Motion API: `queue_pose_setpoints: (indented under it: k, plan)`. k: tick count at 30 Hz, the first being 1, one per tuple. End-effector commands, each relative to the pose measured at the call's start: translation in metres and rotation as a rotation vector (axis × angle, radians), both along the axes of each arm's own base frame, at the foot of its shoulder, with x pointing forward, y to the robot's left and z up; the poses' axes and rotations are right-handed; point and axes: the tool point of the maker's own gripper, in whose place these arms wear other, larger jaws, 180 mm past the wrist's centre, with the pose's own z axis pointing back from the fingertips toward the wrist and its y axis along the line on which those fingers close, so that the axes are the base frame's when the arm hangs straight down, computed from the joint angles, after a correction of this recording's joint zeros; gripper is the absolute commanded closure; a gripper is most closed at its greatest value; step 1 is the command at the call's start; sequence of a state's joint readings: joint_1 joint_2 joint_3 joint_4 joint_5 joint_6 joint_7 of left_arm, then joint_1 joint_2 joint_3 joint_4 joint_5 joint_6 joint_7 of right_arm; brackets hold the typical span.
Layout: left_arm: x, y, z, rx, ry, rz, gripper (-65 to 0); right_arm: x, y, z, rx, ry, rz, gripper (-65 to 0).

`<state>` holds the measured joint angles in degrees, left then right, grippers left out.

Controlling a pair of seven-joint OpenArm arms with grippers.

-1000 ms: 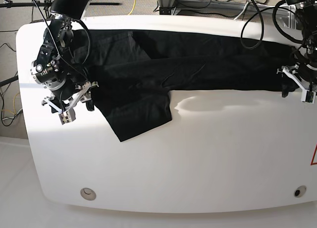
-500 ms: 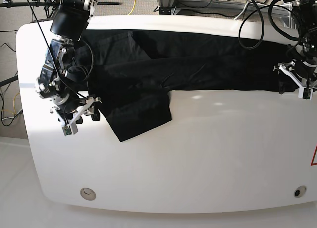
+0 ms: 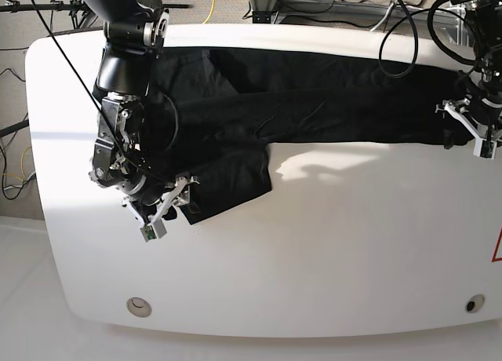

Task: Fold the T-shirt properly
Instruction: 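Move the right gripper to the shirt's loose hanging flap and grasp it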

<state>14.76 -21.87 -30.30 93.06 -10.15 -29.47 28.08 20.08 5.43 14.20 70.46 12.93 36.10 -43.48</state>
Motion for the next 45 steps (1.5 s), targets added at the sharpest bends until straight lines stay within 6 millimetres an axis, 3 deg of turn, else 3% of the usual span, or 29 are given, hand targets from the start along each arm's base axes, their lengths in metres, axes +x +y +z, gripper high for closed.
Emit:
queue_pose_setpoints:
  k: [1, 8, 12, 20, 32, 40, 45]
  plan:
    - [0.006, 0.007, 0.015, 0.021, -0.042, 0.003, -45.1, 0.013, 0.004, 0.012, 0.021, -0.035, 0.007, -38.0]
    - [0.006, 0.007, 0.015, 0.017, -0.044, 0.007, -45.0, 0.011, 0.018, -0.004, 0.051, 0.021, 0.028, -37.8]
    - [0.009, 0.005, 0.016, 0.013, -0.051, 0.006, -45.0, 0.003, 0.020, -0.020, 0.053, 0.063, 0.019, -36.5]
    - [0.010, 0.005, 0.016, 0.010, -0.054, 0.010, -45.0, -0.005, 0.021, -0.032, 0.046, 0.105, 0.016, -35.1]
    - [0.011, 0.002, 0.014, -0.003, -0.058, 0.014, -45.2, -0.009, 0.022, -0.034, 0.026, 0.130, 0.021, -37.0]
    - [0.012, 0.000, 0.015, -0.003, -0.062, 0.007, -44.8, -0.003, 0.012, -0.027, 0.015, 0.115, 0.000, -36.8]
    - [0.012, 0.001, 0.015, -0.002, -0.059, 0.008, -45.2, 0.014, -0.003, -0.020, 0.014, 0.112, -0.025, -37.0]
